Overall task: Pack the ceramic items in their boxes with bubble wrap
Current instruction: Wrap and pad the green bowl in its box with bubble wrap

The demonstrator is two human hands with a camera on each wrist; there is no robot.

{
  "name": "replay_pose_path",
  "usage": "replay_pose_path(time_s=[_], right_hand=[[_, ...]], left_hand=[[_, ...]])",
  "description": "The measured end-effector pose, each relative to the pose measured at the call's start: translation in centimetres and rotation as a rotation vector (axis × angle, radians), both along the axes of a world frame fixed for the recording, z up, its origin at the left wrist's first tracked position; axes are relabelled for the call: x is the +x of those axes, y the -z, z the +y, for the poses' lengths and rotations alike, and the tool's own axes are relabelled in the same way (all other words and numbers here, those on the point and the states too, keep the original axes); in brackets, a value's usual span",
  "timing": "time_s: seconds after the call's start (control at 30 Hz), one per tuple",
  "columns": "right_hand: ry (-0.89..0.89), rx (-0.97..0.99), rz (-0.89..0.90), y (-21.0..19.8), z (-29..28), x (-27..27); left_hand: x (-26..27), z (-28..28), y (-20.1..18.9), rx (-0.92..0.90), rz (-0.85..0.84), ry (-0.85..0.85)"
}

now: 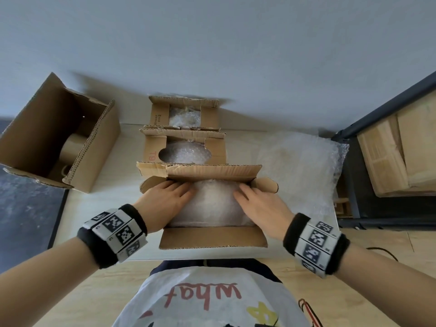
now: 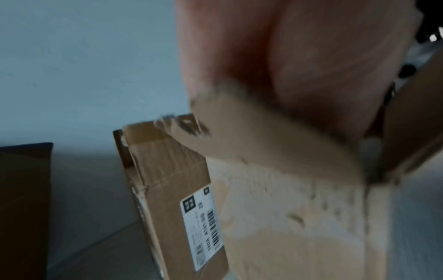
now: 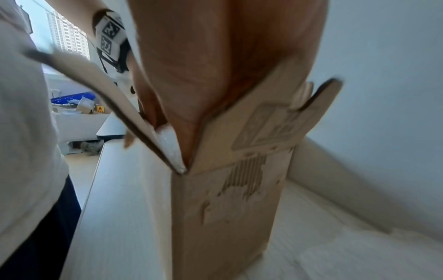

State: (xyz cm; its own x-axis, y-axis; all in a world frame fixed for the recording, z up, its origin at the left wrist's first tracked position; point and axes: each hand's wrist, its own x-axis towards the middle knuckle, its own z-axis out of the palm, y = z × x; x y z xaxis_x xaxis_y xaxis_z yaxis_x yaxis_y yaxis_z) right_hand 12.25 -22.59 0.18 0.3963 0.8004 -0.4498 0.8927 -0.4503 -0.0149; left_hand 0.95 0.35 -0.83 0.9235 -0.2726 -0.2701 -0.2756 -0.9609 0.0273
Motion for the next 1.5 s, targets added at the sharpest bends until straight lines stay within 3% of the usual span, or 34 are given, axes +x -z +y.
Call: replay_pose_path(time_s=[0.17,0.3,0.43,0.63,0.9,0.97,1.07,1.2,1.3,1.37,1.43,1.5], right_hand=[[-0.256,-0.007,-0.152,-0.3,-2.4,-0.5],[-0.229,-0.186,-0.023,1.3,-1.7,-0.9],[-0.215,-0.201,0.004,1.5,-0.8,-0.2],[-0.301,-0.006,0.098,-0.6,-1.6,0.1],[-0.314,-0.091,0.134,0.2,-1.8,-0.2],[-0.294,-0.082,0.134,-0.2,-1.7,-0.1],[-0.245,0.148,0.089,-1.8,-1.9,-0.2],[0.072,0.554,-0.035,-2.5,-4.5,0.5],[0.347,0.615,0.011,-1.4,-6.8,0.6],[0.467,0.563,0.102,-0.2,-8.0,0.0],[0.48,0.499,0.177,0.9,-8.5,-0.9],[0.389,0.485,0.184,1.7,-8.6,-1.7]], left_hand=[[-0.8,-0.5,0.4,-0.022,0.216,0.16],[-0.1,-1.7,1.3,0.029,0.306,0.199],[0.1,-1.5,0.6,0.045,0.303,0.225],[-3.0,0.9,-0.7,-0.002,0.287,0.252],[-2.6,0.7,0.8,0.047,0.351,0.218],[-2.6,0.6,0.3,0.008,0.322,0.173],[-3.6,1.4,-1.9,-0.121,0.035,0.103],[-7.1,3.5,-2.8,-0.333,-0.19,-0.285],[-9.6,3.9,-2.0,-0.403,-0.186,-0.616],[-10.7,3.9,-1.0,-0.412,-0.081,-0.789],[-11.6,3.7,0.4,-0.438,0.038,-0.749],[-11.8,3.2,1.3,-0.468,0.032,-0.595]])
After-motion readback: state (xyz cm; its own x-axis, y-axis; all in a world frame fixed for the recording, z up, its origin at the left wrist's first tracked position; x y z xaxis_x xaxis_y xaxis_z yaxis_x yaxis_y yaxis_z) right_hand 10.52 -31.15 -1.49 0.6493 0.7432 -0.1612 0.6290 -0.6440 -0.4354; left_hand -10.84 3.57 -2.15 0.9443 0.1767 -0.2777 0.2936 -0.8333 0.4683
